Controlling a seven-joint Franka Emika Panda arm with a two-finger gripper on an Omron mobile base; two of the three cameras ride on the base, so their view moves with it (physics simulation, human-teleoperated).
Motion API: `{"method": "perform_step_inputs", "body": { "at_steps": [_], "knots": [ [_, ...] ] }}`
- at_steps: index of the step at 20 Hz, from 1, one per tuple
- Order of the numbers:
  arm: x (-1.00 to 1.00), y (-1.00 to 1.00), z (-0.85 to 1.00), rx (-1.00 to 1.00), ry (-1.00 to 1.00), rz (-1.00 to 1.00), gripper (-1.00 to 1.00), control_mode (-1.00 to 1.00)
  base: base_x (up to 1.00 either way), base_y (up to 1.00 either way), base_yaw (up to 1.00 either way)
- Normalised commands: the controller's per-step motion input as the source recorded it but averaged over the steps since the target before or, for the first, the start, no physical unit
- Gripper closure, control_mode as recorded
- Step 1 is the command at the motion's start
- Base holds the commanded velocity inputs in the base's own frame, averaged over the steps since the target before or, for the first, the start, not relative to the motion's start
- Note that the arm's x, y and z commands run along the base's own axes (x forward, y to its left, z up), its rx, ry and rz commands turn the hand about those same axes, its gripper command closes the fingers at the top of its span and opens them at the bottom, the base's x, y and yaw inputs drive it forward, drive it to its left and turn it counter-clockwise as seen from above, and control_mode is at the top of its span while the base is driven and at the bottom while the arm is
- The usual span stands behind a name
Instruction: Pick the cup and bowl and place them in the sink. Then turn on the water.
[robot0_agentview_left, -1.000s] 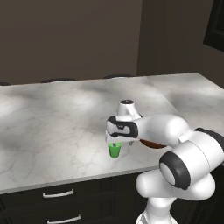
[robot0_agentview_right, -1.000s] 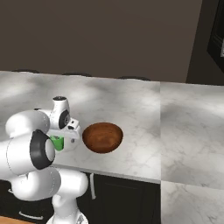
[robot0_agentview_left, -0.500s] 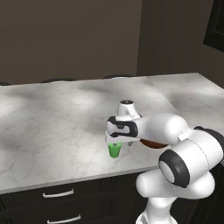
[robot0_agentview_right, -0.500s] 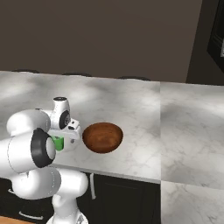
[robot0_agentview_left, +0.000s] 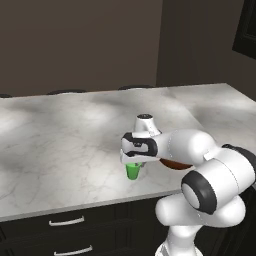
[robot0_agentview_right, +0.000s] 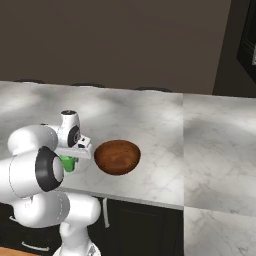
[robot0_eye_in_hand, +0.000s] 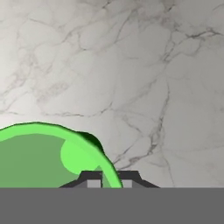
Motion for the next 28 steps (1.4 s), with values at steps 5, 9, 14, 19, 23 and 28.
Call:
{"method": "perform_step_inputs", "body": {
  "at_steps": [5,9,14,19,23,28],
  "knots": [
    [0.00,0.00,0.02,0.00,0.00,0.00,1.00,-1.00,0.00,0.00,0.00],
    [0.00,0.00,0.25,0.00,0.00,0.00,1.00,-1.00,0.00,0.00,0.00],
    [-0.01,-0.01,0.49,0.00,-0.02,0.00,1.00,-1.00,0.00,0.00,0.00],
    [-0.08,-0.12,0.56,0.00,-0.02,0.00,1.00,-1.00,0.00,0.00,0.00],
    [-0.15,-0.24,0.54,0.00,-0.01,0.00,1.00,-1.00,0.00,0.00,0.00],
    [-0.13,-0.31,0.41,0.00,-0.01,0.00,1.00,-1.00,0.00,0.00,0.00]
  ]
}}
